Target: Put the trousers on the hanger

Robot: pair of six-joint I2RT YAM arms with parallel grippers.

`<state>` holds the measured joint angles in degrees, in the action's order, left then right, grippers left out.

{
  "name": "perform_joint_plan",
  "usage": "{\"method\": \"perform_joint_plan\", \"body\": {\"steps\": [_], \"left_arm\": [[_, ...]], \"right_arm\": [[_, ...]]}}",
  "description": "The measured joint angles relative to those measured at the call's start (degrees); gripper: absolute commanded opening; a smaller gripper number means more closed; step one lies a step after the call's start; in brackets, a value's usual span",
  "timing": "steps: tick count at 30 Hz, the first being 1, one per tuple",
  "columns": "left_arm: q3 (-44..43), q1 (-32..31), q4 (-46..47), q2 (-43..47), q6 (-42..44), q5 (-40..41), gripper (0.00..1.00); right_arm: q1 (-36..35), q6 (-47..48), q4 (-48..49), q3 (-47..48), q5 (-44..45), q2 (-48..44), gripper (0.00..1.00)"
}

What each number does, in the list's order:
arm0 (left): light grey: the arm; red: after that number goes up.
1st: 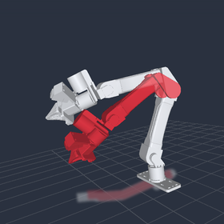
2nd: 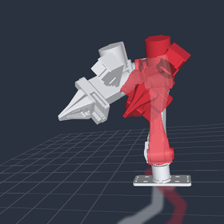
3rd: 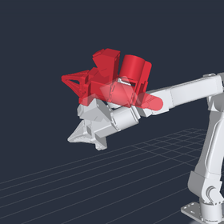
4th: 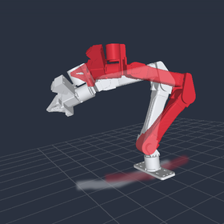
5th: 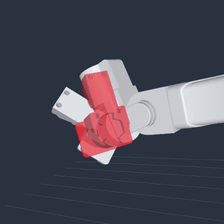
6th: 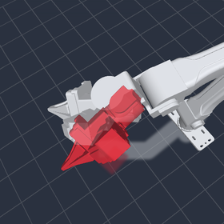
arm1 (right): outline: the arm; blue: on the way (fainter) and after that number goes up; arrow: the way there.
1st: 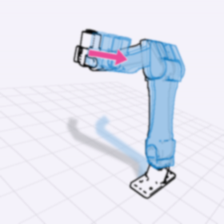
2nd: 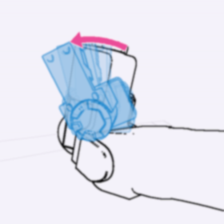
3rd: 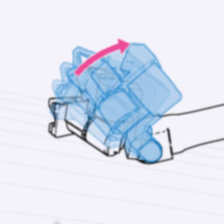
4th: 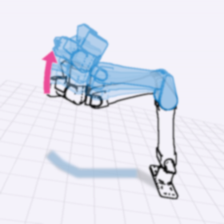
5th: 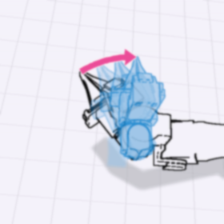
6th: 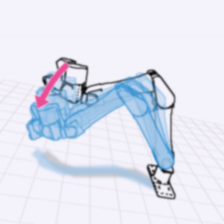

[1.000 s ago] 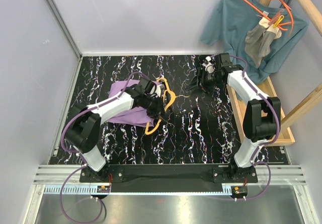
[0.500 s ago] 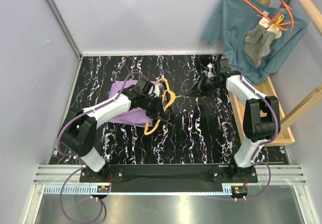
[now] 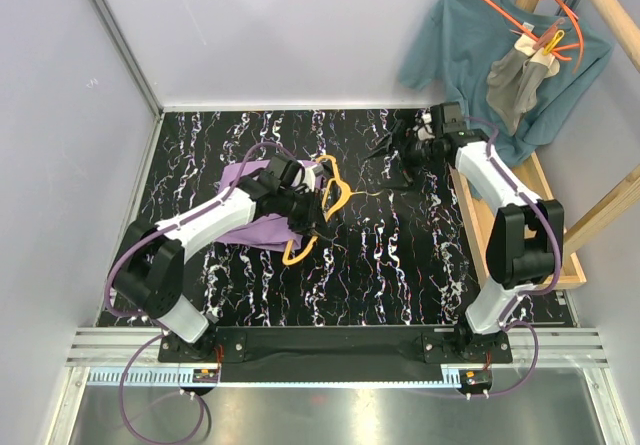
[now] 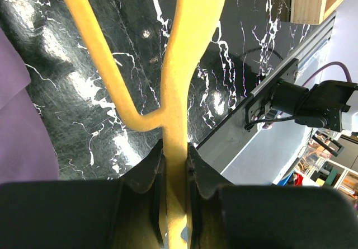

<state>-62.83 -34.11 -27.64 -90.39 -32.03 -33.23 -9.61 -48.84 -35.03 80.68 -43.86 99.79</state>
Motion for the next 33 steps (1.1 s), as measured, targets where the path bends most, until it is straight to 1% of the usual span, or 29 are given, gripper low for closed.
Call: {"method": "perform_joint_plan", "body": {"steps": [4, 10, 12, 16, 20, 23, 28, 29, 31, 32, 33], "left_arm": [[-0.02, 0.04, -0.13, 0.70, 0.02, 0.00, 0.00], [-1.68, 0.50, -1.53, 1.99, 0.00, -0.66, 0.00], [-2.89, 0.83, -2.34, 2.19, -0.02, -1.03, 0.00], [-5.99, 1.44, -3.52, 2.47, -0.83, -1.97, 0.00], [-9.94, 1.92, -3.82, 2.71, -3.19, -3.43, 0.00], [-13.33, 2.27, -3.41, 2.80, -5.84, -4.68, 0.00], [-18.10, 3.23, -0.68, 2.91, -11.93, -7.19, 0.00], [-18.84, 3.43, 0.39, 2.91, -13.49, -7.80, 0.00], [-20.22, 3.65, 2.43, 2.91, -16.70, -8.92, 0.00], [-20.90, 3.80, 3.54, 2.91, -18.58, -9.42, 0.00], [-21.42, 3.87, 4.61, 2.91, -20.00, -9.79, 0.00]], "right_arm": [[0.20, 4.42, -7.48, 6.36, 3.30, -1.55, 1.00], [1.27, 8.59, -17.20, 11.98, 8.74, -4.98, 1.00], [2.36, 8.96, -18.34, 12.24, 8.33, -6.67, 1.00], [4.70, 8.70, -18.40, 12.22, 4.39, -10.03, 1.00], [4.83, 6.75, -16.20, 12.22, 2.10, -14.25, 1.00], [4.74, 5.68, -16.22, 14.99, 1.73, -16.48, 0.99], [4.72, 2.34, -13.51, 20.57, 0.33, -18.80, 0.90], [4.74, 1.44, -12.59, 20.79, -0.26, -19.41, 0.83], [4.72, -1.01, -10.36, 20.50, -1.33, -20.63, 0.76], [4.72, -2.23, -9.03, 20.00, -1.79, -21.18, 0.70], [4.72, -3.19, -8.02, 19.52, -2.10, -21.57, 0.68]]}}
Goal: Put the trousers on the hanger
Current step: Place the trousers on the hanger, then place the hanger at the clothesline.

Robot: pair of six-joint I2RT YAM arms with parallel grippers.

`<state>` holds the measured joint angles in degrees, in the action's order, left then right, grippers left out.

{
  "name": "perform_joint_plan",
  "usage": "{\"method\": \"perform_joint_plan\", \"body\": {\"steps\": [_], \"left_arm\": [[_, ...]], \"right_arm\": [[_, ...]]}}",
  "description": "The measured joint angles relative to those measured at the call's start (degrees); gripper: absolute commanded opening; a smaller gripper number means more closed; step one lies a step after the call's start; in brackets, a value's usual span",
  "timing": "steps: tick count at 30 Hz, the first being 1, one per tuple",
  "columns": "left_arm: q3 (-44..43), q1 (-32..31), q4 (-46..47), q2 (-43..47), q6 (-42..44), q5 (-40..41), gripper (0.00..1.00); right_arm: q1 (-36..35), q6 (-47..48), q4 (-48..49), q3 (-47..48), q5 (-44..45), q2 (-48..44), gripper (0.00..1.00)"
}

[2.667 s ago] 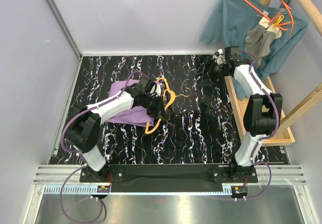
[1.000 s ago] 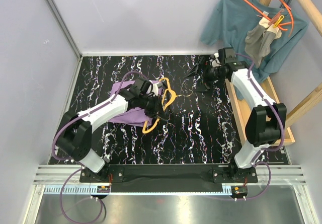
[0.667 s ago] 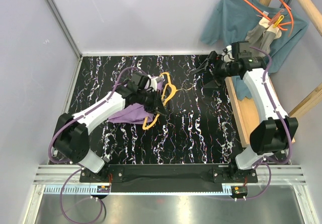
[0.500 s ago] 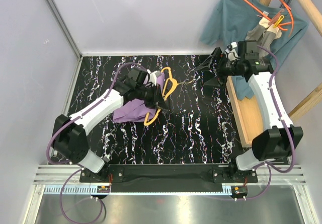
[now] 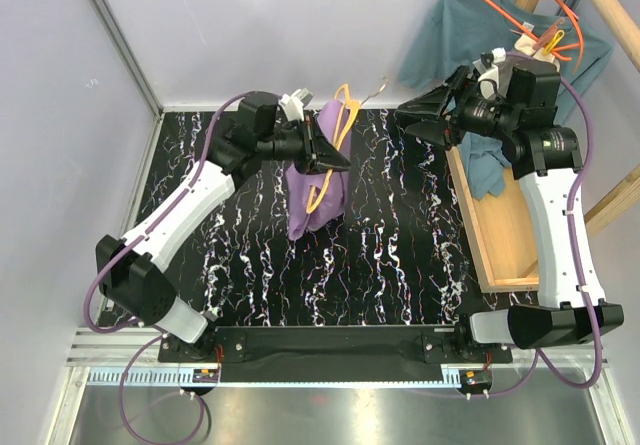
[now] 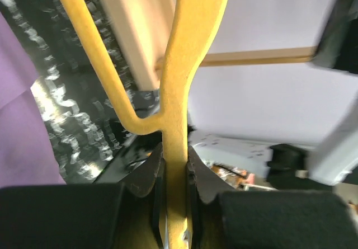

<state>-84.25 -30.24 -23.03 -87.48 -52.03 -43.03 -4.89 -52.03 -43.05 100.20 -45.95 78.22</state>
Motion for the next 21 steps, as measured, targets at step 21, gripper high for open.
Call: {"method": "perform_joint_plan", "body": {"steps": [21], "left_arm": [[-8.76, 0.09, 32.70, -6.47, -34.07, -5.31, 0.00]], "right_arm": [[-9.42, -13.62, 17.05, -3.45, 6.03, 1.60, 0.47]]}}
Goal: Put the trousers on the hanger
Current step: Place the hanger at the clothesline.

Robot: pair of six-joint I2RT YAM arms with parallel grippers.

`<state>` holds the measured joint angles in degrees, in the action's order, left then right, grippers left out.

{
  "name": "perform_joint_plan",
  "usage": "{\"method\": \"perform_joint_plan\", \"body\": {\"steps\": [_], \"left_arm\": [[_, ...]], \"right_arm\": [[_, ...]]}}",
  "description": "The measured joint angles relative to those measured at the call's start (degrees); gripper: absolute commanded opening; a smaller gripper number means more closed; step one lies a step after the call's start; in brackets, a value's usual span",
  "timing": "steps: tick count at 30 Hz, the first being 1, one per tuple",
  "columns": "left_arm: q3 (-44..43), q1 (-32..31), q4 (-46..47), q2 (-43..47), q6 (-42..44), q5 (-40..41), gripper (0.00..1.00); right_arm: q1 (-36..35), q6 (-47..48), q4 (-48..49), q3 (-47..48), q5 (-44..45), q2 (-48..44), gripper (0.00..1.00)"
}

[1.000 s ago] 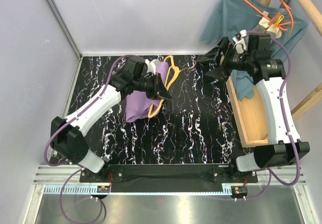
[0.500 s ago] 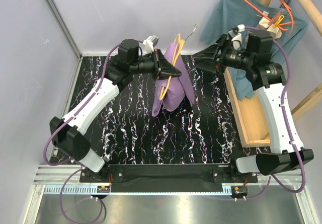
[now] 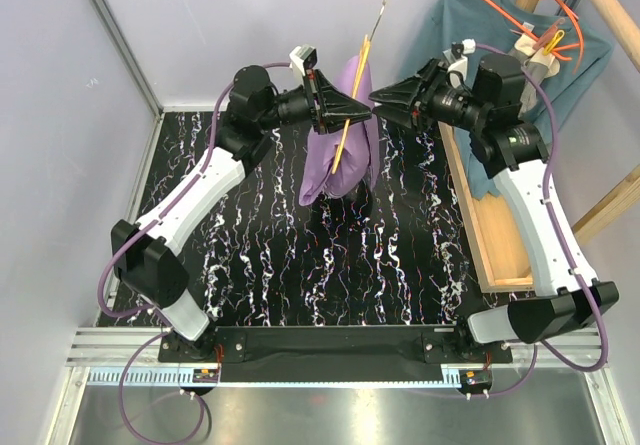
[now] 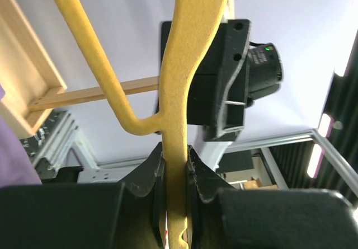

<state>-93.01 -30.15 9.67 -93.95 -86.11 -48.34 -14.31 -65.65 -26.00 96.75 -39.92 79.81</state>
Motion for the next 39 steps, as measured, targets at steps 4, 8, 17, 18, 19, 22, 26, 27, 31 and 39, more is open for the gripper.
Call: {"method": "perform_joint_plan", "body": {"steps": [4, 8, 17, 18, 19, 22, 26, 27, 31, 39], "left_arm": [[0.02, 0.00, 3.98, -0.04, -3.61, -0.48, 0.00], [0.11, -0.04, 6.67, -0.04, -5.57, -0.96, 0.00], [2.58, -1.11, 9.73, 0.00, -7.58, -1.25, 0.00], [2.71, -1.25, 9.64, 0.00, -7.78, -1.29, 0.00], [2.75, -1.31, 9.62, 0.00, -8.09, -1.27, 0.00], [2.78, -1.46, 10.03, 0.00, -9.11, -1.40, 0.00], [2.78, -1.62, 11.02, 0.00, -9.94, -1.40, 0.00], [2.78, -1.62, 11.28, 0.00, -10.12, -1.40, 0.00], [2.78, -2.08, 11.87, 0.00, -10.60, -1.40, 0.00], [2.80, -3.19, 14.29, 0.02, -12.41, -1.31, 0.00]], "right_arm": [[-1.38, -1.49, 3.54, 0.11, 1.07, 2.19, 0.47], [-2.16, -2.19, 5.35, 0.46, 2.14, 4.35, 0.47], [-2.21, -3.19, 8.31, 2.75, 4.33, 4.59, 0.49], [-2.27, -3.13, 8.61, 3.30, 4.44, 4.59, 0.50], [-2.25, -3.08, 8.85, 3.56, 4.50, 4.59, 0.51], [-2.25, -2.80, 9.05, 4.07, 4.48, 4.59, 0.52], [-2.32, -2.60, 9.07, 4.17, 4.50, 4.63, 0.52], [-2.40, -2.49, 9.07, 4.17, 4.50, 4.66, 0.52], [-2.86, -2.08, 9.11, 4.17, 4.50, 4.72, 0.51], [-4.92, -1.18, 9.86, 4.17, 5.44, 5.25, 0.15]]}}
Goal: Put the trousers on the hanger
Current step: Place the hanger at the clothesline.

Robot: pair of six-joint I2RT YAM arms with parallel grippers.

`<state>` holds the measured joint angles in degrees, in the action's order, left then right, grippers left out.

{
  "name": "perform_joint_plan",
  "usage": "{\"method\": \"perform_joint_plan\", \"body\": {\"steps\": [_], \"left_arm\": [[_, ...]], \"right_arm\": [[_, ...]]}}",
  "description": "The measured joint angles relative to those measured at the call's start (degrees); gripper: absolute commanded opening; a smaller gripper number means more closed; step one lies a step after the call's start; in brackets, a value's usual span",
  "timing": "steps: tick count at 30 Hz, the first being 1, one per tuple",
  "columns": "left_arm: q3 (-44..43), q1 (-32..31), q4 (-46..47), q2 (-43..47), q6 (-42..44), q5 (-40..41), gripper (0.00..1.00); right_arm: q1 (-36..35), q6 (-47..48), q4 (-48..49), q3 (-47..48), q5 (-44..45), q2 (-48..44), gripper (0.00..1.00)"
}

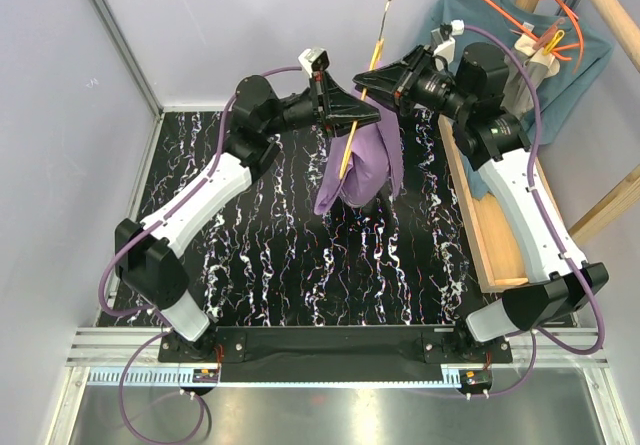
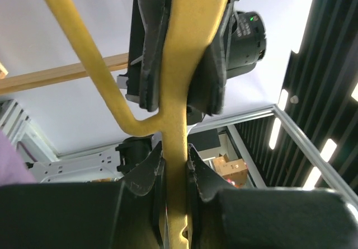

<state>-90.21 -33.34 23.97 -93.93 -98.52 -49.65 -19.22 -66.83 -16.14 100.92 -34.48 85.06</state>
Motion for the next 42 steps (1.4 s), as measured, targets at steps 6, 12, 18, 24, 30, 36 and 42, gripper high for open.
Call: {"method": "perform_joint_plan", "body": {"steps": [6, 12, 18, 24, 30, 36, 42], "left_arm": [[-0.04, 0.39, -3.43, 0.81, 1.51, 0.98, 0.58], [2.67, 1.57, -13.05, 6.82, 13.57, 0.37, 0.79], [2.71, 10.01, -36.68, 15.87, 32.17, 3.85, 0.81], [2.71, 12.11, -54.75, 22.12, 44.98, 9.20, 0.81], [1.55, 11.82, -67.93, 23.74, 53.16, 15.04, 0.81], [0.02, 11.63, -71.91, 23.69, 55.67, 17.09, 0.81], [-0.20, 11.21, -72.19, 23.32, 56.43, 17.11, 0.81]], "right_arm": [[-1.90, 3.50, -0.90, -1.73, 6.19, -0.66, 0.00], [-3.13, 2.54, -12.33, -1.84, 18.03, -1.07, 0.00], [-3.19, 4.37, -23.76, 2.75, 36.46, -1.05, 0.00], [-3.15, 6.62, -31.50, 12.66, 55.12, 0.85, 0.00], [-3.13, 11.93, -33.88, 22.23, 67.38, 3.85, 0.00], [-3.10, 17.59, -33.57, 28.41, 75.30, 6.80, 0.00], [-1.07, 21.09, -30.32, 32.76, 79.82, 10.71, 0.00]]}}
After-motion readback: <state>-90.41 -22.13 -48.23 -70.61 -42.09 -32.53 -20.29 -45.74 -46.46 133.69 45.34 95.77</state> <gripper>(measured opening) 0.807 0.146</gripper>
